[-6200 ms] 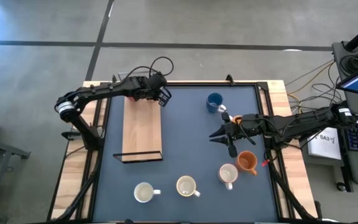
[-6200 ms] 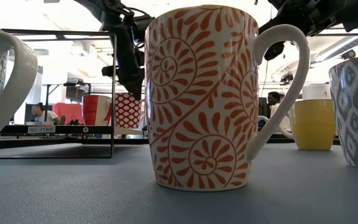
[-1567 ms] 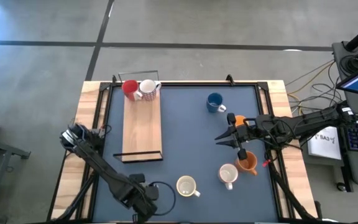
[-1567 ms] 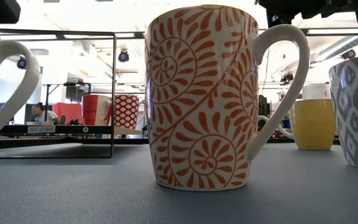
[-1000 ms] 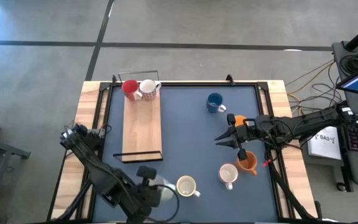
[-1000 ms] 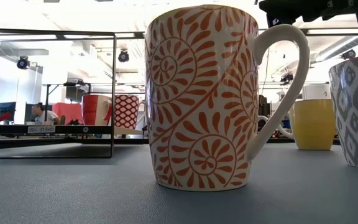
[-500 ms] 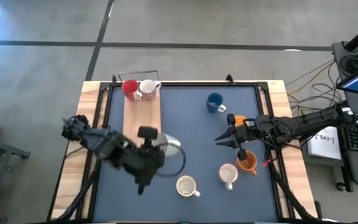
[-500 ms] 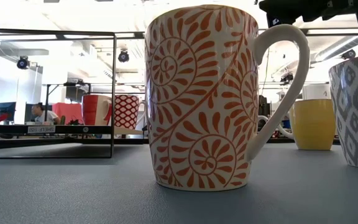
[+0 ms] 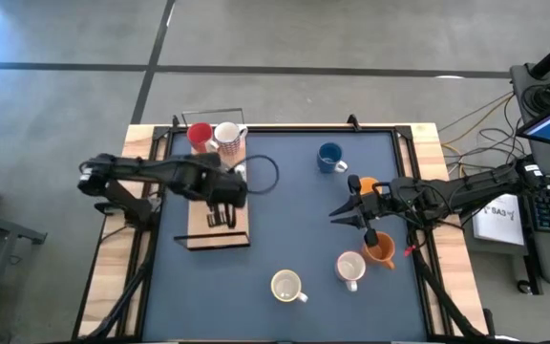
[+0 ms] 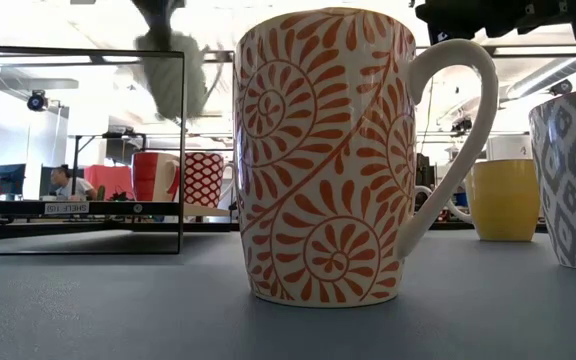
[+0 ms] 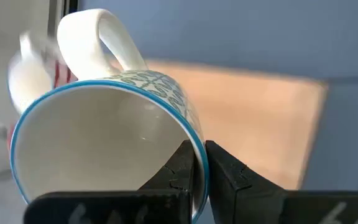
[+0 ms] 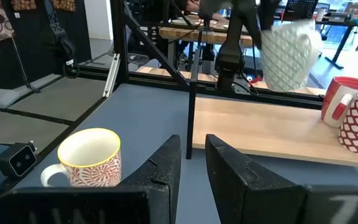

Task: Place coffee mugs
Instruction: Put the green patterned mug on the shelf

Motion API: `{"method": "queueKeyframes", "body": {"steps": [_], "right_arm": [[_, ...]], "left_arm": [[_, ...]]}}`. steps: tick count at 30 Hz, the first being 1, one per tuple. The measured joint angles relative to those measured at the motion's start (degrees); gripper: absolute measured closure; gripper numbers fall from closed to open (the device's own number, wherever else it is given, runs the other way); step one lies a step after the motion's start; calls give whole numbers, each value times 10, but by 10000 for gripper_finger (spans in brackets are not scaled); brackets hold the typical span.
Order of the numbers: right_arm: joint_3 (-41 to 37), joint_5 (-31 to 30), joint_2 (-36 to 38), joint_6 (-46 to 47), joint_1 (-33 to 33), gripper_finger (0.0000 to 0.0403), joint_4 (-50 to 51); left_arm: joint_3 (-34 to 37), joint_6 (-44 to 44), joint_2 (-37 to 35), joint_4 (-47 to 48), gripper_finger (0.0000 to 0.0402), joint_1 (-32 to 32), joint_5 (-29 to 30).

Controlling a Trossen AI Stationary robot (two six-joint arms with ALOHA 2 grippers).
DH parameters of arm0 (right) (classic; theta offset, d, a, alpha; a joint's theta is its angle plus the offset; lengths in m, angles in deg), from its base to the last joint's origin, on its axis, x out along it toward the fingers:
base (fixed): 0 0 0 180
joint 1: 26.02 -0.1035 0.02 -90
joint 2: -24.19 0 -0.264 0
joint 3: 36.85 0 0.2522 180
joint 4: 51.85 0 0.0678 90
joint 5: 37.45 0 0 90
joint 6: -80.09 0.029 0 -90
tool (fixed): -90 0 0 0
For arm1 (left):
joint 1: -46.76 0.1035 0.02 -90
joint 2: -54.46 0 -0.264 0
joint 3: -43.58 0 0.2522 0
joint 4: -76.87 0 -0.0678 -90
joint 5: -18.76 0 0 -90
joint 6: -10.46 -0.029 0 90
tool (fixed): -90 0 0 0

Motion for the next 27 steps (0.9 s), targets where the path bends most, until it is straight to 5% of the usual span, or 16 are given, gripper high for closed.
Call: {"method": "queueKeyframes", "body": {"steps": [12,27], "right_arm": [[0,0,0,-1,0,339,0],[0,-1,0,-3,0,339,0]], "left_arm": [[272,-33,-93,-120,395,104,-31],[312,-120,-112,-189,394,198,-68]]}}
